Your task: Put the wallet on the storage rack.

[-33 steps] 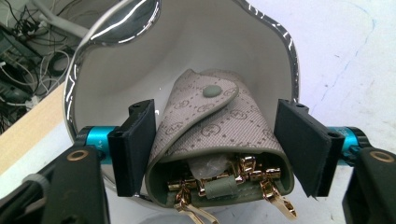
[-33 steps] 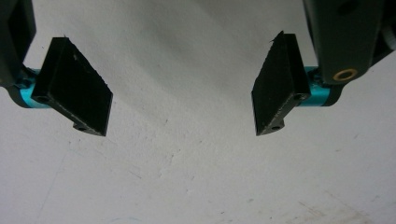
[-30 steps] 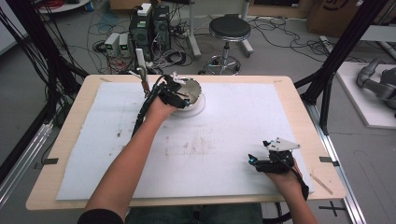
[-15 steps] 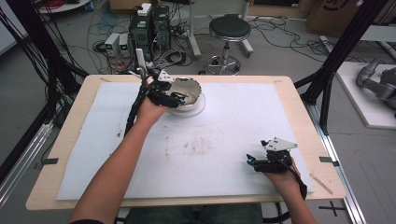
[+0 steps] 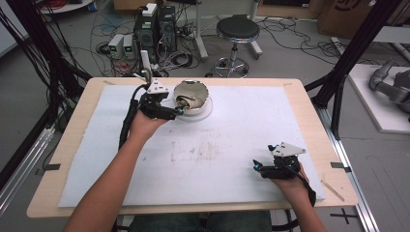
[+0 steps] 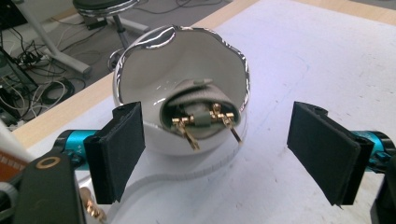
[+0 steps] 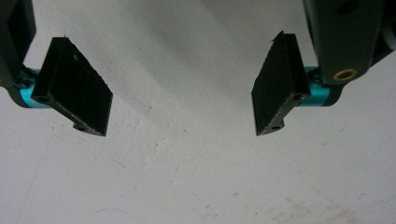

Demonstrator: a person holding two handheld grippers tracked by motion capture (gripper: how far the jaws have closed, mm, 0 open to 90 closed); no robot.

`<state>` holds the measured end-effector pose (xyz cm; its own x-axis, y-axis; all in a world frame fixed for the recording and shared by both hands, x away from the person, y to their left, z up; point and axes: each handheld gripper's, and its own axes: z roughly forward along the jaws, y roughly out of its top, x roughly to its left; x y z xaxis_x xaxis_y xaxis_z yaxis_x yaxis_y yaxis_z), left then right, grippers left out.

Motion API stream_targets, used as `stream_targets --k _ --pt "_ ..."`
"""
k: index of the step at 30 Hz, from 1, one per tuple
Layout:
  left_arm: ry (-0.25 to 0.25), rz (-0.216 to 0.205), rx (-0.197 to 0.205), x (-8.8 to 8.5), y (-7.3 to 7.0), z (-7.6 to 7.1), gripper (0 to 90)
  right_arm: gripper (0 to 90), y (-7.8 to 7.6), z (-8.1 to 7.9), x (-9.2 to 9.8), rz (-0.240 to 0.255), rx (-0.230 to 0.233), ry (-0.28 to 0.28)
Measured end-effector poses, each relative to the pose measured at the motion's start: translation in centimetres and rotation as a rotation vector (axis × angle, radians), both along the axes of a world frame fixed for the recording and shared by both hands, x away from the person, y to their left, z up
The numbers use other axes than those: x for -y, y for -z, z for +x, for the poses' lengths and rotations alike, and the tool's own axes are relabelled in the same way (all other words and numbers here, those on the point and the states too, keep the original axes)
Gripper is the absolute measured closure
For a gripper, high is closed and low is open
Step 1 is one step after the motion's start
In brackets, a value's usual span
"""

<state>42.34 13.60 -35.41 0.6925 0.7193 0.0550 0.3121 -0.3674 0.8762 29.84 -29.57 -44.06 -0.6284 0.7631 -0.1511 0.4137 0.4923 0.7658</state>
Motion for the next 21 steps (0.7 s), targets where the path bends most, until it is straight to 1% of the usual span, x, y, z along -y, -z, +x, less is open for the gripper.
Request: stream_targets --k 5,8,10,13,16,18,19,21 --pt "-0.011 -0.03 0.011 -1.8 1.1 -1.7 19.0 20.8 0.0 0.0 0.2 0.003 -0.002 0.006" --pt "-0.04 -0.038 0.023 -3.0 1.8 -2.7 19.0 20.8 0.0 0.0 0.2 0.004 0.003 0.009" --pt "-0.049 -0.059 0.026 -3.8 2.2 -3.3 19.0 20.8 0.1 0.1 0.2 0.006 0.0 0.004" --pt "-0.049 -0.051 0.027 -4.5 2.5 -4.1 19.0 20.8 0.1 0.2 0.4 0.01 -0.006 0.017" --pt "-0.058 -0.053 0.03 -5.3 2.8 -4.9 19.0 20.8 0.0 0.3 0.4 0.018 0.001 0.028" --pt "-0.062 -0.065 0.033 -5.9 3.0 -5.5 19.0 20.8 0.0 0.2 0.4 0.019 -0.001 0.023" --pt "-0.067 -0.065 0.029 -6.1 3.1 -5.8 19.0 20.7 0.0 0.3 0.4 0.023 0.001 0.019" --pt "-0.065 -0.08 0.025 -6.5 3.4 -6.3 19.0 20.7 0.1 0.4 0.5 0.026 0.004 0.015"
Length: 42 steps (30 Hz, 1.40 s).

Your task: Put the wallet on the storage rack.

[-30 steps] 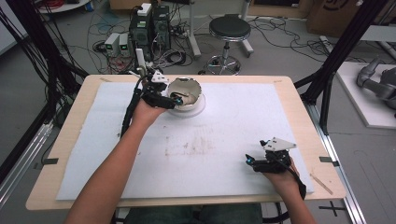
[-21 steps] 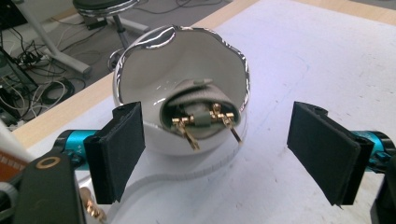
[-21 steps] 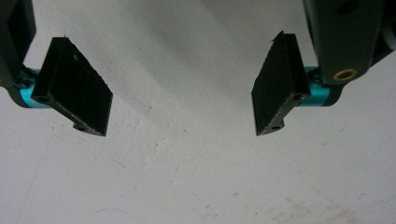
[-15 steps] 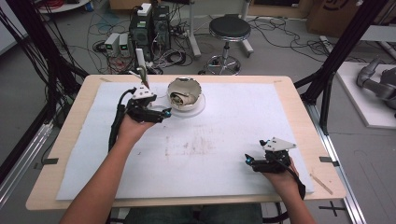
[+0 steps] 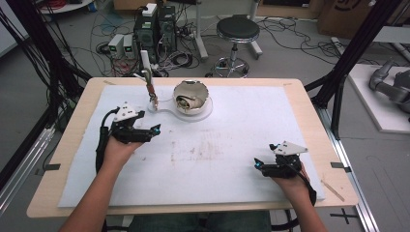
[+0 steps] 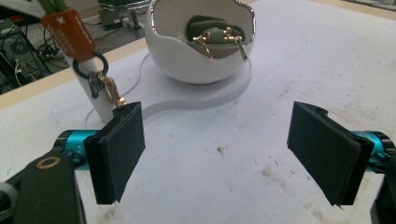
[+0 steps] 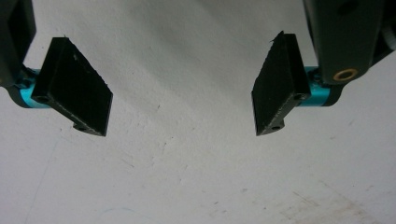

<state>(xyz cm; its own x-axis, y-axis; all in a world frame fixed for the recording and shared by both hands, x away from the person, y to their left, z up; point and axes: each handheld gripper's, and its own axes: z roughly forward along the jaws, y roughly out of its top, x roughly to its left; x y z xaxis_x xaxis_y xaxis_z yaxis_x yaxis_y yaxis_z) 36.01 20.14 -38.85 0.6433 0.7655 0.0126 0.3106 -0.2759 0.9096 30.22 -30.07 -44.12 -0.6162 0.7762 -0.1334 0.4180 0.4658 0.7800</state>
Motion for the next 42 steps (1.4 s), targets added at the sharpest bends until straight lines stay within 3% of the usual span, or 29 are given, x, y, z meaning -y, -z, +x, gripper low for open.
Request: stream_targets --k 9,18,28,42 --pt "0.025 -0.016 0.011 -1.5 1.0 -0.6 19.0 20.7 0.1 0.6 0.6 0.005 0.009 -0.015" --pt "0.016 -0.092 0.012 -3.6 1.9 -1.0 19.0 20.7 0.0 1.1 0.8 0.032 0.032 0.004" --pt "0.005 -0.074 -0.033 -4.0 3.2 -1.9 18.7 20.7 -0.6 2.0 0.0 0.047 0.082 0.025" --pt "0.015 -0.054 -0.053 -3.8 4.0 -2.0 18.7 20.7 -0.7 2.2 -0.2 0.041 0.072 0.026"
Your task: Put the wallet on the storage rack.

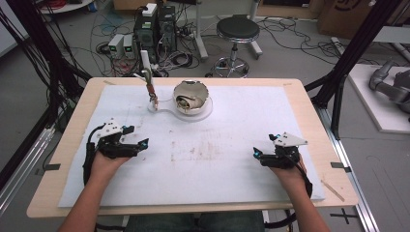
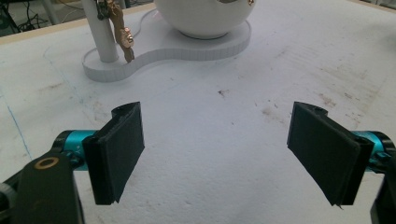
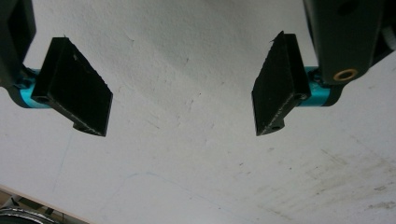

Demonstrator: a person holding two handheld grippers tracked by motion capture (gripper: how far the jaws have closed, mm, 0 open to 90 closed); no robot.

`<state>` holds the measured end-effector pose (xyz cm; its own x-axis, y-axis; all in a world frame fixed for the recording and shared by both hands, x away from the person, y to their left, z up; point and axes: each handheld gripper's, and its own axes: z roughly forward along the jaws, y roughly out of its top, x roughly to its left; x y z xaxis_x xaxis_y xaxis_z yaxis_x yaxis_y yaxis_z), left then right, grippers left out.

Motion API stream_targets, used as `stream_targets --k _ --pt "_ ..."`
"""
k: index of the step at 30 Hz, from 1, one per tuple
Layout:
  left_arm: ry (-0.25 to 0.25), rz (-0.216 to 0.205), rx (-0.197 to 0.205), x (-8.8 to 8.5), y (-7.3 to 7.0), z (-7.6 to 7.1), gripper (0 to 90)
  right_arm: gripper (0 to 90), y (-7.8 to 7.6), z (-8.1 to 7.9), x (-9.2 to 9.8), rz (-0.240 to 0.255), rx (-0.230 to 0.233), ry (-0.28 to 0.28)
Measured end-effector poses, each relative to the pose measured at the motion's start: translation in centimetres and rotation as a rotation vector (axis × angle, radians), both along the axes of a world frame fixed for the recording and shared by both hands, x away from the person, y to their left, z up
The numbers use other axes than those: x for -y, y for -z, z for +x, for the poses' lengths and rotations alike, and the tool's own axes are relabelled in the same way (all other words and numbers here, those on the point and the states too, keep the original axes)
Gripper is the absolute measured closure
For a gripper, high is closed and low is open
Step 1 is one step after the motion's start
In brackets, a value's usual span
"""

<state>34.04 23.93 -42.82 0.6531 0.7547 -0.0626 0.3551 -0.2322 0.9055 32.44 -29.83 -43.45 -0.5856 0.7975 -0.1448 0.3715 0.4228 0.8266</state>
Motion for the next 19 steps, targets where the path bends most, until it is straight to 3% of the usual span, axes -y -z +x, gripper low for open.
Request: stream_targets --k 19 --pt "0.02 0.018 -0.012 0.74 0.12 0.55 18.7 20.7 0.2 -0.25 -0.02 -0.01 -0.018 -0.014"
